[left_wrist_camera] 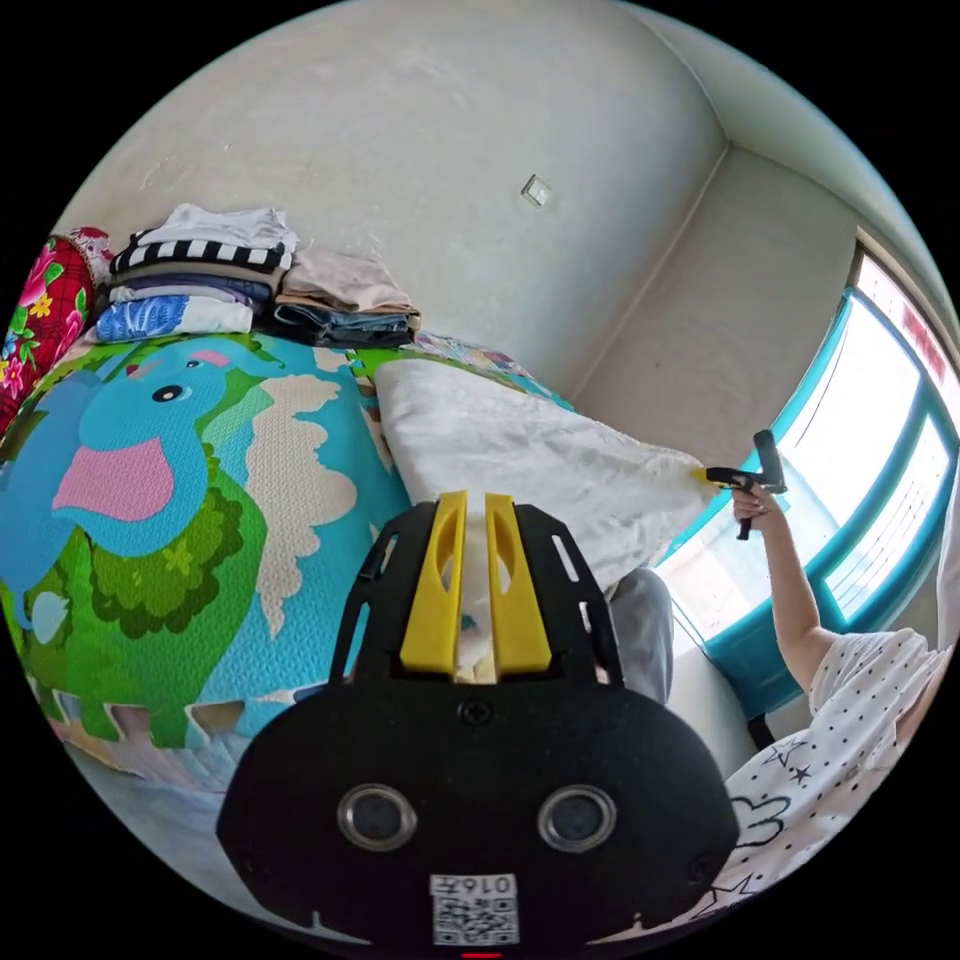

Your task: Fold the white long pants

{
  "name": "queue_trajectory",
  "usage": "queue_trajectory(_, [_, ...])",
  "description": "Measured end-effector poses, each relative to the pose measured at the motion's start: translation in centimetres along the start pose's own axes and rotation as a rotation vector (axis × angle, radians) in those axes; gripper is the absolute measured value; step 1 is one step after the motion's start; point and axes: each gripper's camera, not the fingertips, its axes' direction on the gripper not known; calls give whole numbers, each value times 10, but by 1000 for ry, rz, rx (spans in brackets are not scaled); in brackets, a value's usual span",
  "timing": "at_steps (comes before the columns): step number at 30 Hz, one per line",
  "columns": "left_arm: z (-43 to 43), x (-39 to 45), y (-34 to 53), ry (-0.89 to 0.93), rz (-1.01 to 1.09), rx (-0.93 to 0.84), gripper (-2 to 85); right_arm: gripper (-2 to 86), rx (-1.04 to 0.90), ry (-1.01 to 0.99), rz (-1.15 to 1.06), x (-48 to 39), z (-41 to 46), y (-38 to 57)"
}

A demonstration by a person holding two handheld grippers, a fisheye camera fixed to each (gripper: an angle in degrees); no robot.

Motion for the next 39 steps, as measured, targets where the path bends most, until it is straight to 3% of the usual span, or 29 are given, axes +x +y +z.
queue_trajectory(3, [2,-6,-5,-55,-19,-39,24,30,71,199,-127,-59,-45,-35])
queue_trajectory(7, [9,-23,-8,-91,-54,-113,42,33,-208,299,77,-35,-21,-59])
queue_trajectory(10, [21,-39,-10,17,-88,-194,60,36,-155,278,109,-52,-28,-60])
queue_trajectory(13, [29,-50,-12,154,-102,-224,44,44,8,329,-4,-110,-68,-56])
queue_trajectory(17, [32,-66,-16,243,-132,-236,6,75,-119,381,162,-139,-76,-67])
queue_trajectory(19, [31,-78,-17,288,-149,-234,-2,78,-50,455,143,-178,-92,-70])
queue_trajectory(21, [29,-96,-18,368,-180,-229,-7,83,79,601,71,-236,-109,-72])
queue_trajectory(23, [29,-112,-17,441,-227,-216,-8,99,281,763,-150,-337,-114,-63])
queue_trajectory(27, [15,-135,-15,480,-293,-164,-6,130,472,821,-425,-475,-90,-43])
queue_trajectory(31, [-9,-137,-18,472,-237,-148,24,168,331,669,-718,-598,-16,-29])
queue_trajectory(34, [-20,-136,-21,474,-204,-217,109,187,252,612,-837,-662,40,-23])
queue_trajectory(39, [-29,-140,-16,564,-207,-236,132,181,221,729,-973,-737,97,-32])
